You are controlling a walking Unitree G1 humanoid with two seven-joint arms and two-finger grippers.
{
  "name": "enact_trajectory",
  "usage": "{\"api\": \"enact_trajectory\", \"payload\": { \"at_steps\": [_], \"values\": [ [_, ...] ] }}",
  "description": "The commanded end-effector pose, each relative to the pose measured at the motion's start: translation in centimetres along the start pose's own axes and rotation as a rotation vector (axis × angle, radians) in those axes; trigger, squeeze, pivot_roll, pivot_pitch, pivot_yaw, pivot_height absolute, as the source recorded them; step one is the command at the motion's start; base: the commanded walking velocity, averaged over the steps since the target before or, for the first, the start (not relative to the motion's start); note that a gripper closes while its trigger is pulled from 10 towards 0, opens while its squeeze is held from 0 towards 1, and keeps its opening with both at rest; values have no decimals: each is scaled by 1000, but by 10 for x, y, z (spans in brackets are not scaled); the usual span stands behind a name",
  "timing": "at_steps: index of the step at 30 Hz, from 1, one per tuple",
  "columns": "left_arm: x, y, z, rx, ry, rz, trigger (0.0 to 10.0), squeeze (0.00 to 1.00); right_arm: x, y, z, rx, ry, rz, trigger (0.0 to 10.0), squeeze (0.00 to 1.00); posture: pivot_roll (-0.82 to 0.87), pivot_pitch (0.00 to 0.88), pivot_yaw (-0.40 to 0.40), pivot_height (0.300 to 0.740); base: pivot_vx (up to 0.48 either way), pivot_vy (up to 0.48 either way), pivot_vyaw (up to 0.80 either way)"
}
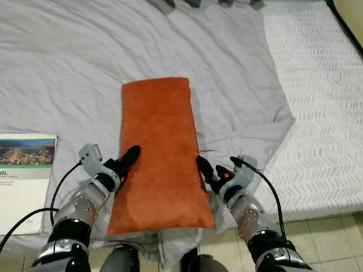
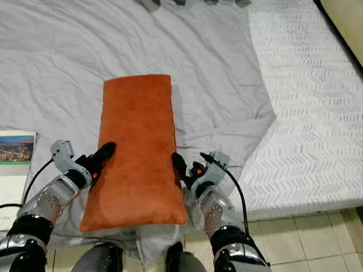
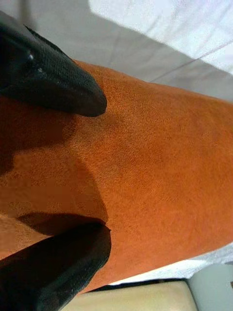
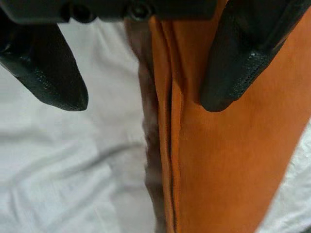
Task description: Clean up the room
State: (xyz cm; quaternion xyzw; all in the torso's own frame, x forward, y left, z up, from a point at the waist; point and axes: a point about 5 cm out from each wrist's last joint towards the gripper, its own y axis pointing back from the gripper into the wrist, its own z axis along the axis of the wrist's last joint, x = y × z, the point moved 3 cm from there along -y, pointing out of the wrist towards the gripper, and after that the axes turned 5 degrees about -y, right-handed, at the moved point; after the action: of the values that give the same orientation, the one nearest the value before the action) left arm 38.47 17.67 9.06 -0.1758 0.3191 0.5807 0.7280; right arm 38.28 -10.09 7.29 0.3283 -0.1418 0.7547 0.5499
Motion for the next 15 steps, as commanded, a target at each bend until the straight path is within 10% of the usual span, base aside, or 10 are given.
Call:
{"api": "enact_trajectory", "payload": {
  "at_steps": [1, 11, 15],
  "values": [
    [4, -1, -13, 46, 27, 25, 10000, 0, 0, 1, -16, 52, -23, -8, 10000, 0, 43, 540, -78, 740, 0, 0, 0],
    [8, -3, -34, 108, 47, 94, 10000, 0, 29, -12, -31, 78, -59, 25, 10000, 0, 69, 571, -59, 740, 0, 0, 0],
    [18, 3, -38, 109, 68, 126, 10000, 0, 39, -19, -4, -7, -35, 67, 10000, 0, 63, 558, -73, 740, 0, 0, 0]
  ]
}}
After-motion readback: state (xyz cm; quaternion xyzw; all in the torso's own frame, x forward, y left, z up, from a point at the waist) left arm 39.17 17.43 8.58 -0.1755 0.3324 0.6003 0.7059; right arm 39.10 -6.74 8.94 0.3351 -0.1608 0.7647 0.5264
